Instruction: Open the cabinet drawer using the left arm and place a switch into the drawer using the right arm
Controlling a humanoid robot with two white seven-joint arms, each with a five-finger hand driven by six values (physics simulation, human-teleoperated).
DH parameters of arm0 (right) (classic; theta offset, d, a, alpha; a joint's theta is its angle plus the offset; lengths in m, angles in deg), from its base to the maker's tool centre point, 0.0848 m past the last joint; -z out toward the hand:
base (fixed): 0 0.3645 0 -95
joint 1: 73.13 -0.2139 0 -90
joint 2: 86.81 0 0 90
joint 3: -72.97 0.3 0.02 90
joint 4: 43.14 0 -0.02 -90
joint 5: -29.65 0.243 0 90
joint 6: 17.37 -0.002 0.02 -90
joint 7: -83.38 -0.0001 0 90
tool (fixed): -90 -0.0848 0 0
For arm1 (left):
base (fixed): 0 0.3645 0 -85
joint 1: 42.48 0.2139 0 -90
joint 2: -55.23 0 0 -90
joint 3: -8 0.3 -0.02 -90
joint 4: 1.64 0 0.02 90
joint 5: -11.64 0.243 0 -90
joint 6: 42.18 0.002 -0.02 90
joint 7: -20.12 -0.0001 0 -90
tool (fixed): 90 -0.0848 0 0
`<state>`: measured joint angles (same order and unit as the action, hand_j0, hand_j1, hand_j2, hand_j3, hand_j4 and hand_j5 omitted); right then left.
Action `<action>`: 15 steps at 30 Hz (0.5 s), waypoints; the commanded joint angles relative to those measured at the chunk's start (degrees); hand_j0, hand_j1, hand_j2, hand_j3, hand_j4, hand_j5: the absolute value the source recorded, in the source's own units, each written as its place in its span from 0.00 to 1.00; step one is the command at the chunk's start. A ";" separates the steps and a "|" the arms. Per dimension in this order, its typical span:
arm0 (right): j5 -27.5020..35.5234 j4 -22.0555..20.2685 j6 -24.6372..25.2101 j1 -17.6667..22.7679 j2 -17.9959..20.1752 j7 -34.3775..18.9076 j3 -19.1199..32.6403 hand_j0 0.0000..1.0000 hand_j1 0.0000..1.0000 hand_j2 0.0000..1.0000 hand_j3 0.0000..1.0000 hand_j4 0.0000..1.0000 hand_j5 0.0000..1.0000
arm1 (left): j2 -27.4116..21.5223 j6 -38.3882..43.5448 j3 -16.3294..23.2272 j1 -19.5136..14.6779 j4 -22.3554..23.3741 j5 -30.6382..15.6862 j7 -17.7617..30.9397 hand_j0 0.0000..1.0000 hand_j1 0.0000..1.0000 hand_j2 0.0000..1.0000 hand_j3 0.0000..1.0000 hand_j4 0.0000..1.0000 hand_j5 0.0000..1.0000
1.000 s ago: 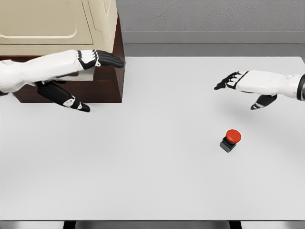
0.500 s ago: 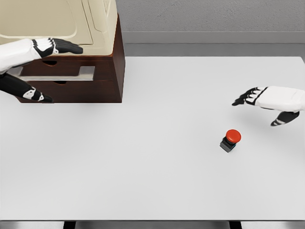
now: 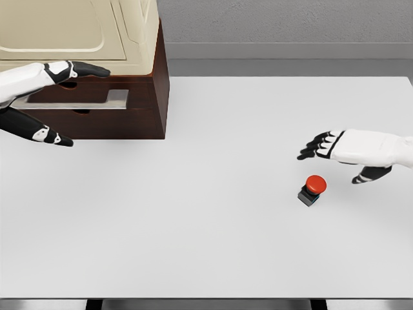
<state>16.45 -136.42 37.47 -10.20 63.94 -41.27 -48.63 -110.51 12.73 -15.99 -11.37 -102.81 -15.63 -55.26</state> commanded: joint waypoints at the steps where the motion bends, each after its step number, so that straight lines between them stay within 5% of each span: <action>1: 0.37 -0.15 0.16 0.00 0.07 0.11 0.05 1.00 1.00 1.00 1.00 1.00 1.00 | -0.10 0.08 -0.18 0.00 0.01 -0.33 -0.03 1.00 1.00 1.00 1.00 1.00 1.00; 10: 4.58 -0.07 0.16 1.93 -0.37 -0.15 -0.30 1.00 1.00 1.00 1.00 1.00 1.00 | 0.42 9.51 -0.62 -1.05 0.01 -1.82 1.20 1.00 1.00 1.00 1.00 1.00 1.00; 15: 4.50 0.02 0.16 2.11 -0.55 -0.35 -0.04 1.00 1.00 1.00 1.00 1.00 1.00 | 1.83 10.39 -0.62 -3.51 0.01 -1.91 11.74 1.00 1.00 1.00 1.00 1.00 1.00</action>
<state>20.43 -136.40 37.48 -8.09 63.37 -41.59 -48.75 -109.12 22.43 -16.49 -14.88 -102.80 -17.12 -46.93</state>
